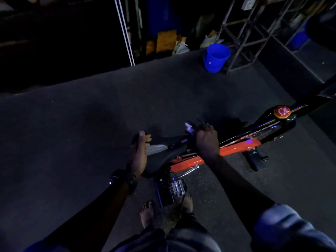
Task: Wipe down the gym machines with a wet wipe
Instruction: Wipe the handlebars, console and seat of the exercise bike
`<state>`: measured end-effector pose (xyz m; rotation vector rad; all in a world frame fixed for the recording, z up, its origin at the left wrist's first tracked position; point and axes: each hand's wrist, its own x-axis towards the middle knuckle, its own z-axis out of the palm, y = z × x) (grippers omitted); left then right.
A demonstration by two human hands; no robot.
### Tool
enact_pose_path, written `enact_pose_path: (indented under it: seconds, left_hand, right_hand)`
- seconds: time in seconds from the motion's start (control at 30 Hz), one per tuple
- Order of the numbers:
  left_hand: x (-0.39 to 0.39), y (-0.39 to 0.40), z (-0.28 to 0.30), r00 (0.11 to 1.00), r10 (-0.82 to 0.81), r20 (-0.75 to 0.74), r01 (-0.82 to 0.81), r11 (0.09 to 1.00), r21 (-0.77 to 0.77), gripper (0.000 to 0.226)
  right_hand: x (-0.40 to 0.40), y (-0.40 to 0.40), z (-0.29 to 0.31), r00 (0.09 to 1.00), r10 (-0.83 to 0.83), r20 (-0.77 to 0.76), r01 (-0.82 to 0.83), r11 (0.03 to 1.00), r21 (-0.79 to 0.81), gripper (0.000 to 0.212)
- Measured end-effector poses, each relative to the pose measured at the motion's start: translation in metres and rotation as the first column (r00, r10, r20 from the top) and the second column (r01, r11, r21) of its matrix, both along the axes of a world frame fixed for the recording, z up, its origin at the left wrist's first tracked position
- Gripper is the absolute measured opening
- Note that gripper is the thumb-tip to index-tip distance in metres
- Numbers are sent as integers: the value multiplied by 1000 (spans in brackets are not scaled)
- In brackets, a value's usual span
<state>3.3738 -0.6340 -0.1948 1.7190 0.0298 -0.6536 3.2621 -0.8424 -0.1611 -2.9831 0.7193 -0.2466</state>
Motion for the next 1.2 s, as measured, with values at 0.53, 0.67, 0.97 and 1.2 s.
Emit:
enact_pose_path:
  seconds: [0.53,0.67,0.97,1.2]
  left_hand:
    - [-8,16,44,985,-36,169,23,996,81,76]
    - [3,23,38,991,15,131,-19,999,32,103]
    - [16,53,15,974,224,-32,-222,974,49,57]
    - [14,53,21,940,312,-139,-318,948,-19,52]
  right_hand:
    - [31,-20,0,908,-22,-419,95,983,156,35]
    - [74,26,-5,817,281,-503,-97,928,361,43]
    - [98,60,-16,802,418,-426,-284,895,345,37]
    - [126,110,-25,896,391,-212,-305,887,345,40]
